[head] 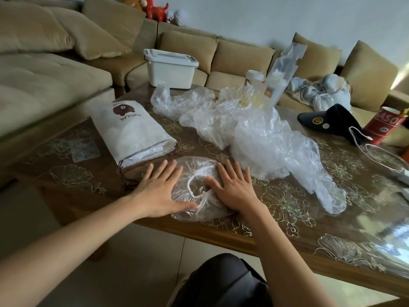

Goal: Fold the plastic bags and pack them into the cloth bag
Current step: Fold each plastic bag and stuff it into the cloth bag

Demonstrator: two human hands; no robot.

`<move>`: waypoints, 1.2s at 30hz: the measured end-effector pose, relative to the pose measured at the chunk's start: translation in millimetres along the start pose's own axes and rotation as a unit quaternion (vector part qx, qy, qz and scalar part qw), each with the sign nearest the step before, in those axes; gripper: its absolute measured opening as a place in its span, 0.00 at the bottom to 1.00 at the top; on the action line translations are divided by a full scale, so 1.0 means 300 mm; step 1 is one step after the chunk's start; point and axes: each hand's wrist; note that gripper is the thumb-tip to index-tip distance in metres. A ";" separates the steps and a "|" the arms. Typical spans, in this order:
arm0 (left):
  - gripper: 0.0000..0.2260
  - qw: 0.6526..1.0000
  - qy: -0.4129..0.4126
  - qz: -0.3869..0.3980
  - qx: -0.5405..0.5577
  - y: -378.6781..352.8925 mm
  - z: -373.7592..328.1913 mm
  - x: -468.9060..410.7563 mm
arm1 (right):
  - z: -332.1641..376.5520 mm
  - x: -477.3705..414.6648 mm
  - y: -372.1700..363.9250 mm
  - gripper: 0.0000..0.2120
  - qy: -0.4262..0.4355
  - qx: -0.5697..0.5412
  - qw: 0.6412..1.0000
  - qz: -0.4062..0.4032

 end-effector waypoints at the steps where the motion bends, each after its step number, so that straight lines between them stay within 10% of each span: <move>1: 0.64 1.000 -0.005 0.007 0.009 0.004 0.002 -0.001 | -0.010 0.003 0.000 0.33 -0.012 -0.003 1.000 -0.006; 7: 0.39 0.980 -0.065 -0.143 0.125 0.039 -0.013 0.021 | -0.006 0.085 0.044 0.18 0.016 -0.115 0.966 -0.229; 10: 0.22 0.969 -0.122 -0.183 0.116 0.057 -0.092 -0.023 | 0.078 0.132 0.043 0.22 0.072 -0.138 0.975 -0.160; 16: 0.29 0.998 -0.030 -0.036 0.050 0.012 -0.076 -0.142 | 0.082 0.189 -0.020 0.35 0.052 -0.073 0.996 0.025; 22: 0.31 0.957 -0.121 -0.166 0.204 0.047 -0.055 -0.021 | 0.096 0.253 0.071 0.41 0.124 -0.216 0.969 -0.005; 28: 0.28 0.947 -0.263 -0.184 0.011 -0.055 -0.016 0.138 | 0.081 0.244 0.025 0.30 0.167 -0.135 0.977 0.009; 36: 0.29 0.948 -0.260 -0.150 0.104 -0.047 0.009 0.122 | 0.091 0.234 0.055 0.35 0.128 -0.184 0.974 0.032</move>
Point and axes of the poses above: each hand's wrist, its own x-axis away from the middle knuckle, its own y-axis out of the back of the hand, z = x × y, and after that the axes turned 3 degrees about z, right-handed
